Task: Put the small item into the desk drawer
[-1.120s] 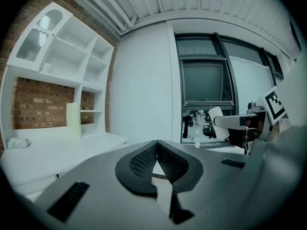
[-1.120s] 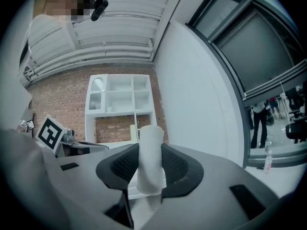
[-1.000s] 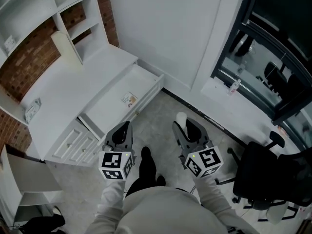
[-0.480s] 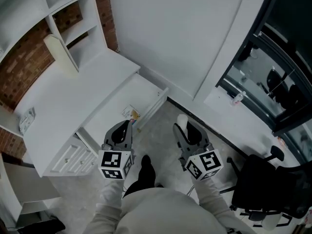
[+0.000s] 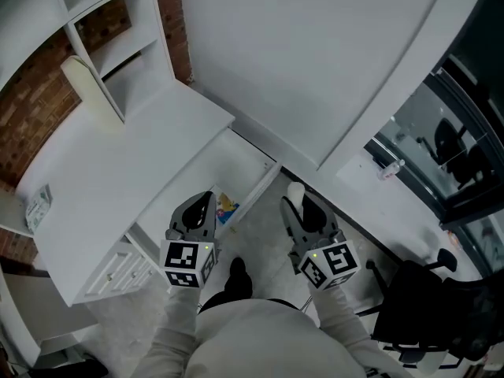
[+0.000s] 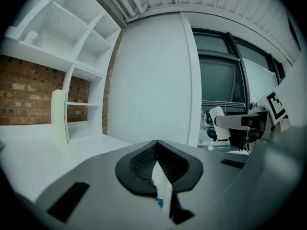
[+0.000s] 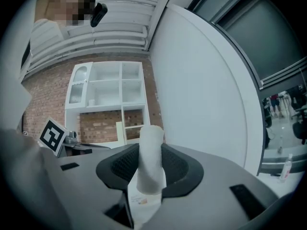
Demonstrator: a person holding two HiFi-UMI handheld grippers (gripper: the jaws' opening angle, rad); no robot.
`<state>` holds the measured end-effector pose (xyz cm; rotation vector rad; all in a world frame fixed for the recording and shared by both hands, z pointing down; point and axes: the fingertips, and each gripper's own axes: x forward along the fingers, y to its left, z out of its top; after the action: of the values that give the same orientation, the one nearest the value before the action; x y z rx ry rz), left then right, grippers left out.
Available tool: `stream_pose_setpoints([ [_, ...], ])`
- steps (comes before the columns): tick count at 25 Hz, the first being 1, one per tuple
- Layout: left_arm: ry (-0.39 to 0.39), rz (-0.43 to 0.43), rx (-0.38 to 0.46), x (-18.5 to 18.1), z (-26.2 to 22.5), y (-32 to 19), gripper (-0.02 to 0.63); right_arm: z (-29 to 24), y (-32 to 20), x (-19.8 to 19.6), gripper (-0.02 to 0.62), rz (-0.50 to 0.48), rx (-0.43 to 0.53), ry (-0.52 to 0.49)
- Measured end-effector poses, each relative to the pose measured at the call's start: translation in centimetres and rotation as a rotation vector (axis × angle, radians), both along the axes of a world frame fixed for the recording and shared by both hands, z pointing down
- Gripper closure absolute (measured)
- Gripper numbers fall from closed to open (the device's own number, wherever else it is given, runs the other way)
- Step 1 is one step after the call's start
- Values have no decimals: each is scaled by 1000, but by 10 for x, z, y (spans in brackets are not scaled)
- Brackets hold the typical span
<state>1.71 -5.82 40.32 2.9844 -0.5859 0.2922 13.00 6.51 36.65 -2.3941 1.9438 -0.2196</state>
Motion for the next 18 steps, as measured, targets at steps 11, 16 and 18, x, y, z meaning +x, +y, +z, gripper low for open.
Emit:
stream_pose_setpoints([
  [11, 10, 13, -9, 18, 1, -37, 588, -3, -39, 21, 434, 24, 7, 5],
  [16, 3, 6, -20, 26, 6, -47, 588, 1, -53, 31, 434, 17, -4, 8],
  [18, 5, -2, -19, 29, 6, -50, 588, 1, -61, 35, 434, 4, -3, 8],
])
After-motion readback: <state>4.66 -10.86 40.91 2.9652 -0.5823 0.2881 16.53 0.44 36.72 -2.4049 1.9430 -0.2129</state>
